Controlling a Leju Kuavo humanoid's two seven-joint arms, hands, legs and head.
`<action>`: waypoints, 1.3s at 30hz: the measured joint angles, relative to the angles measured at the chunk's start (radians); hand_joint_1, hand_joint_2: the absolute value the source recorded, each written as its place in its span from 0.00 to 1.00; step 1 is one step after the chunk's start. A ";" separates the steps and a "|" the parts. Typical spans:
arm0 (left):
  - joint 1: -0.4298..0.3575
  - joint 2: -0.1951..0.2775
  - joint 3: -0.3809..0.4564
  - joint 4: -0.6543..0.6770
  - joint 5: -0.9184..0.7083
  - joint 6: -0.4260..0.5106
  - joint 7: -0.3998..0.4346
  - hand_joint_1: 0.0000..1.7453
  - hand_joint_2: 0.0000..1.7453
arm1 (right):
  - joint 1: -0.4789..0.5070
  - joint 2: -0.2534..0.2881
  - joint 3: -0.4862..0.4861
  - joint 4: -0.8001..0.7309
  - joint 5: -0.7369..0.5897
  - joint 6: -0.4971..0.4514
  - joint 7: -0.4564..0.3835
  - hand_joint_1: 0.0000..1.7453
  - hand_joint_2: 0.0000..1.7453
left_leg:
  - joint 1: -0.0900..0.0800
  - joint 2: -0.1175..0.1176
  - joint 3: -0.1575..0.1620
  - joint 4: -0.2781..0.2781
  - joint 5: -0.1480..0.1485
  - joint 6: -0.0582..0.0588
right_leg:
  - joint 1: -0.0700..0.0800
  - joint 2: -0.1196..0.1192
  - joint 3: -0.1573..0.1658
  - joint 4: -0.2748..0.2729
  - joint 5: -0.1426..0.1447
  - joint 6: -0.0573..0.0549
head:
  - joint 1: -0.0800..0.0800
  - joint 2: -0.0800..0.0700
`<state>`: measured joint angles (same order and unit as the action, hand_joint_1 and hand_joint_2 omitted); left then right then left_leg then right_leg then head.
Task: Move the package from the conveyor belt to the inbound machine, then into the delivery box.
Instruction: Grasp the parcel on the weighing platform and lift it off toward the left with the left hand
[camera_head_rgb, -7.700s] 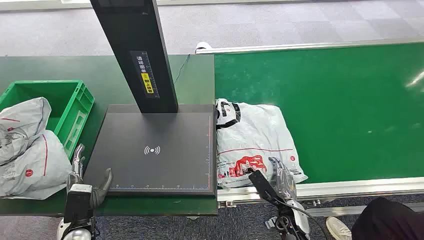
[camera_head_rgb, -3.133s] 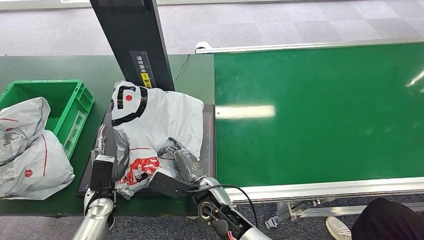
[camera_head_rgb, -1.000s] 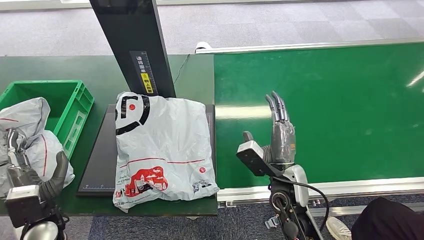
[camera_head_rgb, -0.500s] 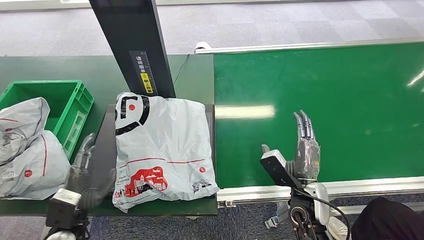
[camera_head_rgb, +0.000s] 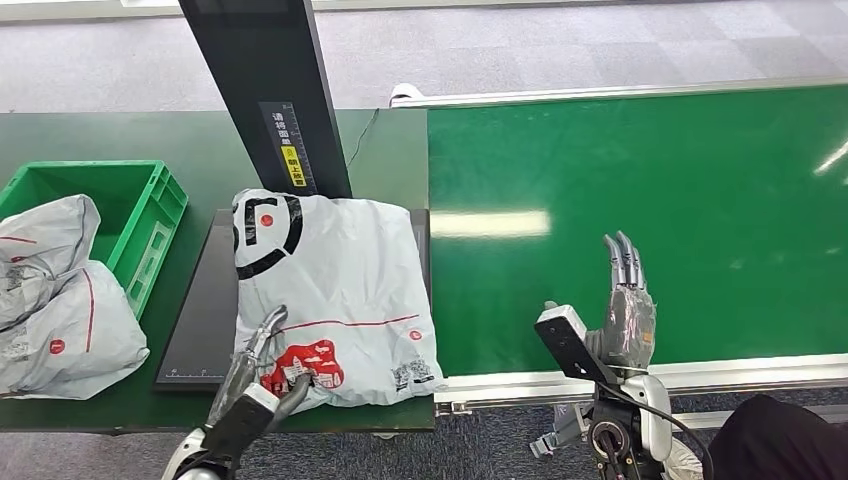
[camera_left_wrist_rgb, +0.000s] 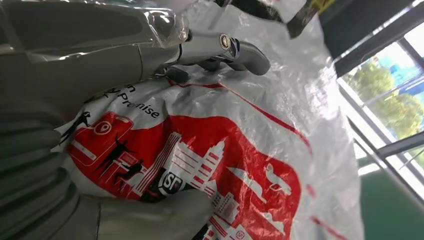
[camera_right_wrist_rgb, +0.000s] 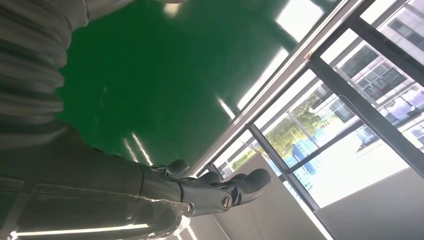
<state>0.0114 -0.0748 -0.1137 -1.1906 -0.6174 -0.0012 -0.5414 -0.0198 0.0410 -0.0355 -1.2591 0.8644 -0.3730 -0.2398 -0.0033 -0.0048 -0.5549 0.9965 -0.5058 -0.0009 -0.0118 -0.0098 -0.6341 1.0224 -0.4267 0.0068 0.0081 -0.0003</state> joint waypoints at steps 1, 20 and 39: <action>-0.005 0.000 -0.008 0.020 -0.005 0.006 -0.001 0.00 1.00 | 0.002 0.000 0.000 -0.005 0.000 0.002 0.000 0.00 1.00 | 0.000 0.000 0.000 0.000 0.000 0.000 | 0.000 0.000 0.000 0.000 0.000 0.000 | 0.000 0.000; -0.120 0.007 -0.075 0.244 -0.116 0.109 0.006 0.71 1.00 | 0.026 0.002 0.000 -0.058 -0.015 0.011 -0.010 0.00 1.00 | 0.000 -0.003 0.006 0.000 0.001 0.001 | -0.001 -0.003 0.009 0.000 0.000 0.001 | 0.000 0.000; -0.160 0.014 -0.042 0.262 -0.077 0.117 0.007 1.00 1.00 | 0.031 0.003 0.005 -0.075 -0.017 0.014 -0.011 0.00 1.00 | 0.000 -0.004 0.008 0.000 0.001 0.000 | 0.000 -0.004 0.012 0.000 0.000 0.000 | 0.000 0.000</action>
<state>-0.1489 -0.0609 -0.1556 -0.9285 -0.6948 0.1158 -0.5340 0.0117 0.0437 -0.0301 -1.3340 0.8472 -0.3586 -0.2509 -0.0032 -0.0091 -0.5472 0.9961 -0.5046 -0.0006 -0.0122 -0.0140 -0.6225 1.0224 -0.4271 0.0072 0.0081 -0.0004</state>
